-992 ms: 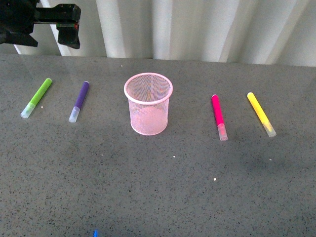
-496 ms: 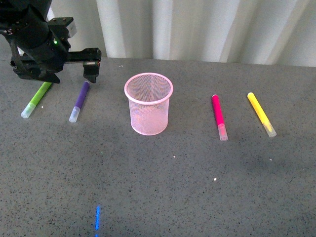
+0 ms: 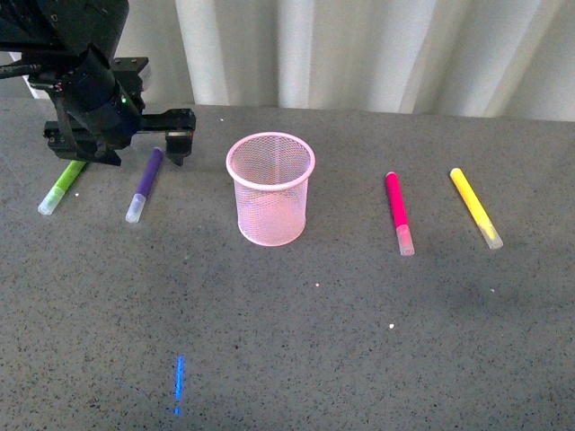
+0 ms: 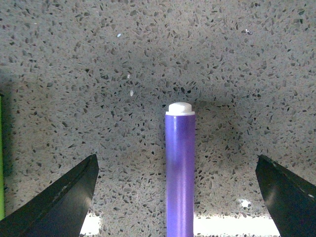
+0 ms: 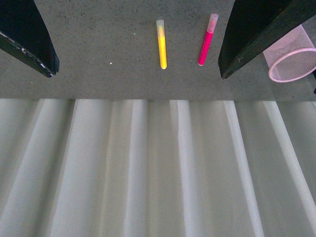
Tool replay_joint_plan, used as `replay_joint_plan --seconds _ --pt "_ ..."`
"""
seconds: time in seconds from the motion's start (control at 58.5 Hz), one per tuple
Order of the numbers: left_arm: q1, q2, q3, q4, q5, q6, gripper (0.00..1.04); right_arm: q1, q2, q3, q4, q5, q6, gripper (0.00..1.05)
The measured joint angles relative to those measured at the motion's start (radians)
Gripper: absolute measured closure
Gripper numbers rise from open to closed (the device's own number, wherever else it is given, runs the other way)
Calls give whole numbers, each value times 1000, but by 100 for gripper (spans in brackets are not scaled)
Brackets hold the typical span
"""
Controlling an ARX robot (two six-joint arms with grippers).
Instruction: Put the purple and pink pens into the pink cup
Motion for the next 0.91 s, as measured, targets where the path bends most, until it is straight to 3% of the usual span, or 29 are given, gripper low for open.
replay_joint_plan --seconds 0.171,0.325,0.496,0.616,0.907 --pt "-13 30 32 -1 -15 4 9 0 0 0 0 0 0 7" --pt "-23 35 37 2 -22 10 43 0 0 0 0 0 0 7" --pt "-22 36 35 11 -27 12 68 0 0 0 0 0 0 7" --pt "-17 36 26 25 -30 14 91 0 0 0 0 0 0 7" --pt "-3 15 -19 89 -33 -20 92 0 0 0 0 0 0 7"
